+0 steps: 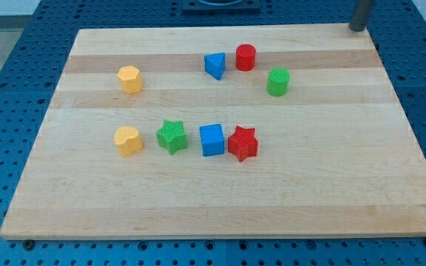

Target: Slide the red circle and blue triangle to the yellow hexagon

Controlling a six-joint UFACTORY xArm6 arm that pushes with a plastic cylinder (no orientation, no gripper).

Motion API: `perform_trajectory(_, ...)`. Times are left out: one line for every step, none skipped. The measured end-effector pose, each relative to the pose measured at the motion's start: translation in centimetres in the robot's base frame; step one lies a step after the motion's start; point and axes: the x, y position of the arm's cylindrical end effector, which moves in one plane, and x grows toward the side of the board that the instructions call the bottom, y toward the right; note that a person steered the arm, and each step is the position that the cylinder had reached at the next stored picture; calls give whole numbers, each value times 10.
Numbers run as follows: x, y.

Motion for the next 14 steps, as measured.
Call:
perform_trajectory(6, -46)
perform_trajectory(21, -90)
perform_trajectory(36, -110)
perform_trajectory(44, -141)
perform_trajectory(44, -172)
perform_trajectory(56, -181)
perform_trajectory(76, -185)
perform_trajectory(92, -203)
perform_trajectory(92, -225)
perform_trajectory(92, -249)
perform_trajectory(105, -264)
perform_trajectory(130, -273)
perform_trajectory(135, -287)
perform_trajectory(142, -308)
